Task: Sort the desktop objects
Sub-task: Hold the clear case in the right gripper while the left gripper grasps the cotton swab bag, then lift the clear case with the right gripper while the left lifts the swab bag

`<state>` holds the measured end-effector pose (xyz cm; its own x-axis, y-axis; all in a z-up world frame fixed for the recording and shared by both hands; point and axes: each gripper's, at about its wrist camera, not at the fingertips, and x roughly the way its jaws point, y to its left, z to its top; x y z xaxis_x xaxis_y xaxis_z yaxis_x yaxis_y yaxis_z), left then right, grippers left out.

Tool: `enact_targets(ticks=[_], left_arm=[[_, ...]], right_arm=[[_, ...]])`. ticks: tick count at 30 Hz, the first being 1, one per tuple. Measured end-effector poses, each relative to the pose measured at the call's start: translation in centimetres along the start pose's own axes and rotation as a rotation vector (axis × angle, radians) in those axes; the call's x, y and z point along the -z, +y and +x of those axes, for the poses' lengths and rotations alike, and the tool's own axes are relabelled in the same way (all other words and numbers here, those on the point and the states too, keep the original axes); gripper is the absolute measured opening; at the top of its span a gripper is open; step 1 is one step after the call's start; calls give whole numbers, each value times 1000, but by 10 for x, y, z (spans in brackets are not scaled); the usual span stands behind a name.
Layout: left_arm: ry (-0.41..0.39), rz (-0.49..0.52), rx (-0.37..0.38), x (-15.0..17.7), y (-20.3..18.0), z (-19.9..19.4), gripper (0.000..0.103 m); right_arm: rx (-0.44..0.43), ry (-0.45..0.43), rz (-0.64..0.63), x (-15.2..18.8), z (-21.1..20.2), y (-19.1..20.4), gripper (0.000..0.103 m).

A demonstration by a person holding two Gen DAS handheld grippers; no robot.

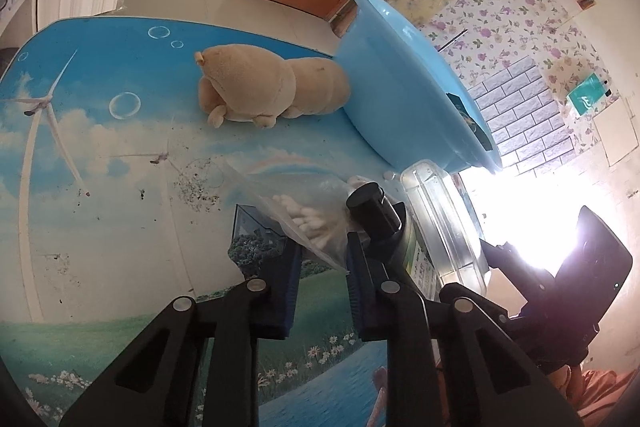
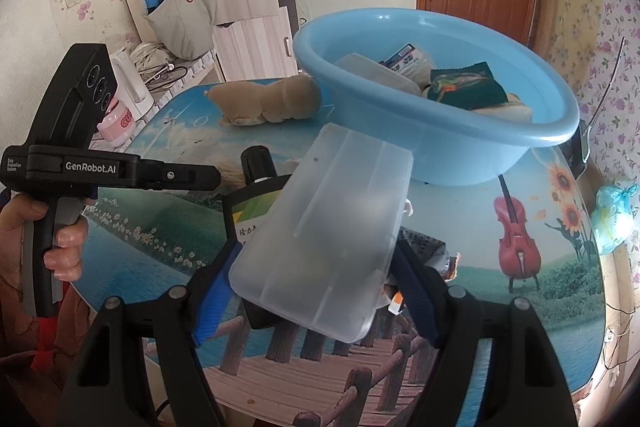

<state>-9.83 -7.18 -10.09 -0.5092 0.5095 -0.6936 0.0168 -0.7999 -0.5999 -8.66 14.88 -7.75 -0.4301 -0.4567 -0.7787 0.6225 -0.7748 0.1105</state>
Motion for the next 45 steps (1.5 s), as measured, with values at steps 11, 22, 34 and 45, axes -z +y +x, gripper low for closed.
enact_targets(ticks=[11, 22, 34, 45], left_arm=[[26, 5, 21, 29, 11, -17, 17], [20, -30, 0, 46, 26, -34, 22], [-55, -90, -48, 20, 23, -30, 72], [-95, -9, -140, 15, 13, -33, 19]], right_arm=[[-3, -30, 5, 9, -21, -14, 65], [40, -42, 53, 15, -29, -40, 65], [46, -50, 20, 20, -31, -39, 66], [96, -15, 31, 22, -15, -41, 66]])
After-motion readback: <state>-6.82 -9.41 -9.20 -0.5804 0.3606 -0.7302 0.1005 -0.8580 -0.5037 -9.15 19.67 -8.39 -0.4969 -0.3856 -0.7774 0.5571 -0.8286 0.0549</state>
